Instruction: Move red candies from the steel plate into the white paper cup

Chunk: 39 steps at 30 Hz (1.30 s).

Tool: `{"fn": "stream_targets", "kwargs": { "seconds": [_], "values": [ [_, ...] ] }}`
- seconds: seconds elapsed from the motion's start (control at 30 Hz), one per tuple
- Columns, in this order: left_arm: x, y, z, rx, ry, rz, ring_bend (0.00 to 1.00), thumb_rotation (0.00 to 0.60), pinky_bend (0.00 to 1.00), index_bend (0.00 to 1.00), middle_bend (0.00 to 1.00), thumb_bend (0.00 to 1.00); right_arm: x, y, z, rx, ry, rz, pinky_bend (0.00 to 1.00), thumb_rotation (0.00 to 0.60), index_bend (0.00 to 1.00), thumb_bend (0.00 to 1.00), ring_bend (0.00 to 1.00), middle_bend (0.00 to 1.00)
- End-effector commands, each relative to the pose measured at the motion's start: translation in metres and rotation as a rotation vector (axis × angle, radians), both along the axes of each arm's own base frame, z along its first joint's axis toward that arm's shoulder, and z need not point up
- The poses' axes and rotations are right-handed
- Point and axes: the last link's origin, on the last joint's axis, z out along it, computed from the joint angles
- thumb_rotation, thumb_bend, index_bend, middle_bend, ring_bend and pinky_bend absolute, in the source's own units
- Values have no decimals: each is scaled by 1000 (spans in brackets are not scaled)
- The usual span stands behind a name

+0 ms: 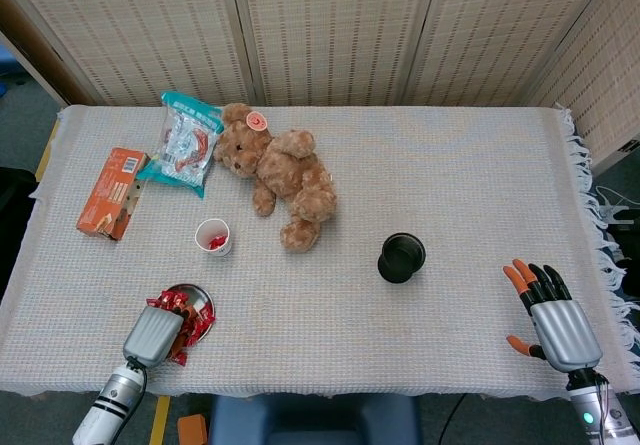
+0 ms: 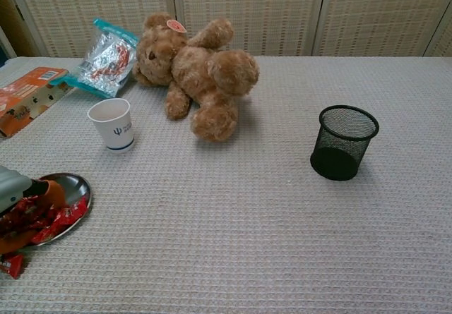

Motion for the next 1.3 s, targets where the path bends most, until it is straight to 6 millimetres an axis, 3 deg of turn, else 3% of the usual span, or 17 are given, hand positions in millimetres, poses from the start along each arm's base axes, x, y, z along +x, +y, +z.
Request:
{"fn": "stream_targets", "kwargs": {
  "seconds": [0.03,0.9,1.1,1.3],
  "values": [
    [-1,0,0,2,2,1,800,600,1000,505,628,367,0,0,0,1,0,0,0,600,0,15,0,0],
    [0,8,15,60,-58,-6,813,600,1000,624,744,456,-2,-2,-1,3,5,-10,0,600,0,15,0,0],
    [7,25,35,110,-91,-13,813,600,1000,625,743,456,-2,-3,-2,4,7,-14,0,600,0,15,0,0],
    [23,56,53,140,-117,-42,813,600,1000,624,741,456,-3,-4,-2,3,9,-19,0,600,0,15,0,0]
  ]
}}
